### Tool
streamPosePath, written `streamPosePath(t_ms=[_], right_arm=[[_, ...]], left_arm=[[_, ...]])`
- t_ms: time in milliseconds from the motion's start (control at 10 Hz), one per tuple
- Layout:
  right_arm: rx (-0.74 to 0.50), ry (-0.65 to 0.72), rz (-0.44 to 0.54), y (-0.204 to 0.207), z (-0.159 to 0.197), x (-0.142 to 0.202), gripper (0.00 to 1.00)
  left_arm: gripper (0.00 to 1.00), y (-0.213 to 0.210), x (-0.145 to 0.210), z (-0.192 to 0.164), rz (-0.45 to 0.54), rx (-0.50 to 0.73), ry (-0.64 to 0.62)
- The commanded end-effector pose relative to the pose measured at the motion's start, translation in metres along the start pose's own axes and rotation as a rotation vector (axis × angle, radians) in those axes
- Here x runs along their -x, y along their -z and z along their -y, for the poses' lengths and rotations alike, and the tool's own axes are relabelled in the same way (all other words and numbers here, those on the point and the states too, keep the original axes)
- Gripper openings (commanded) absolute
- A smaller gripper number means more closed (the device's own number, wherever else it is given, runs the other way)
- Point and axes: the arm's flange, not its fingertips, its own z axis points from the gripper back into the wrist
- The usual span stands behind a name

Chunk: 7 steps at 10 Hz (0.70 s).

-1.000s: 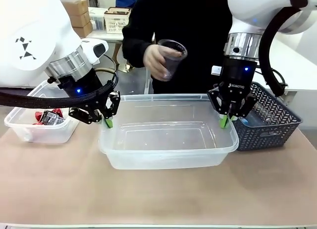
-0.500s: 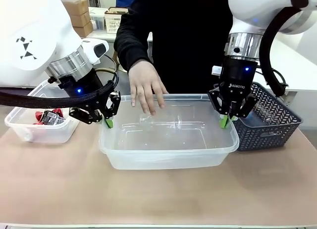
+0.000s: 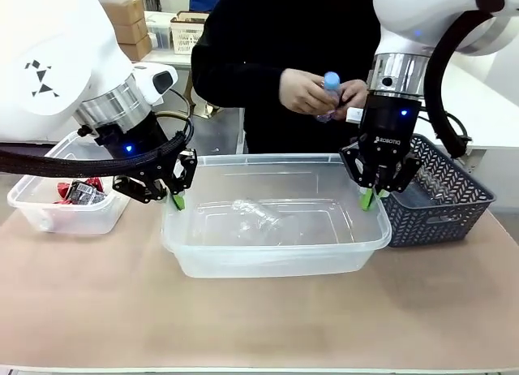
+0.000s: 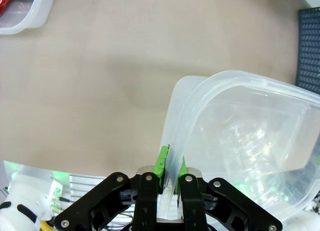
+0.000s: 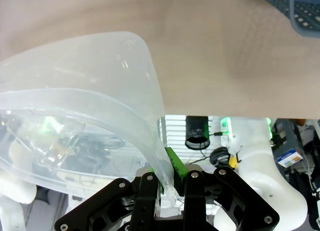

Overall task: Sort the waste into each basket.
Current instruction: Offer the picked Organizing box to the human.

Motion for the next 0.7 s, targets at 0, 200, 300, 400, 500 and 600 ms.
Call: streamPosePath(t_ms=[0,200,300,400,500,600], right_arm=[[-0.003,-0.007,0.004,-0.002,0.0006,0.001,0.01],[-0.003,-0.007,0.004,-0.002,0.0006,0.001,0.01],[-0.003,-0.007,0.004,-0.002,0.0006,0.001,0.01],[-0.003,-0.007,0.004,-0.002,0.0006,0.001,0.01],[-0.003,-0.007,0.004,-0.002,0.0006,0.001,0.01],[-0.003,-0.007,0.004,-0.002,0.0006,0.001,0.01]], left_arm=[[0.0,-0.0046,0.0002,-0.0003,0.013,0.01,-0.024],[0.0,-0.0046,0.0002,-0.0003,0.013,0.01,-0.024],[0.0,-0.0046,0.0002,-0.0003,0.013,0.01,-0.024],[0.0,-0.0046,0.0002,-0.0003,0.013,0.01,-0.024],[0.0,-0.0046,0.0002,-0.0003,0.013,0.01,-0.024],[0.0,-0.0046,0.0002,-0.0003,0.013,0.01,-0.024]])
